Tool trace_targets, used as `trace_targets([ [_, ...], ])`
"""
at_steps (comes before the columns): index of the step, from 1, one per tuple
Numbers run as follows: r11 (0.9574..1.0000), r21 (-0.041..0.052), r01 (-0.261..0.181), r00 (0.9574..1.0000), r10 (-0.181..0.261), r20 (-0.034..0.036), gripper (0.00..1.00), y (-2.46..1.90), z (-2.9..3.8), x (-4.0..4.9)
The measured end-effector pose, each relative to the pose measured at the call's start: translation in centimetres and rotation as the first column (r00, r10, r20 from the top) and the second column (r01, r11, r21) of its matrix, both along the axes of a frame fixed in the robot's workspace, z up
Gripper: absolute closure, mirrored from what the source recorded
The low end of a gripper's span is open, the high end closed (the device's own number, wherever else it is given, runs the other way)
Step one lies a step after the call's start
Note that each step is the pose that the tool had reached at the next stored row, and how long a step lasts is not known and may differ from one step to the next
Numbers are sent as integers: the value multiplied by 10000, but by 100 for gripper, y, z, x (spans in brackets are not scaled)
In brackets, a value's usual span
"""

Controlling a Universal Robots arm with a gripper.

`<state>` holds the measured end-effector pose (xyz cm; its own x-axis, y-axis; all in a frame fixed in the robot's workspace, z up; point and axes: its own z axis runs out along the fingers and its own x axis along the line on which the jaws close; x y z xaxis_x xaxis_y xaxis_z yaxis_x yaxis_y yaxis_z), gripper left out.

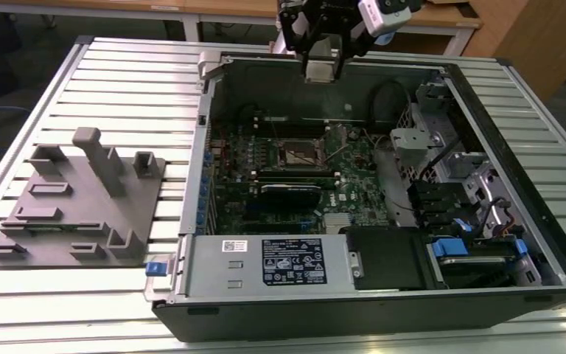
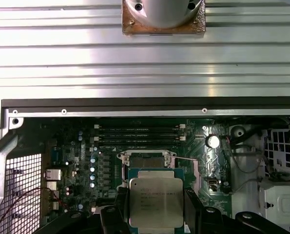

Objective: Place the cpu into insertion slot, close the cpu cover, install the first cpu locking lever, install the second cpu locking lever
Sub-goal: 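Place the cpu into insertion slot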

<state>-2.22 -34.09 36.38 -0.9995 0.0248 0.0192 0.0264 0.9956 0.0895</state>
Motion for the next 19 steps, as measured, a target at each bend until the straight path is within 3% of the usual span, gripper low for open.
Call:
trace_targets([
  [19, 10000, 2, 0, 10000, 0, 0, 46, 0, -50, 0],
])
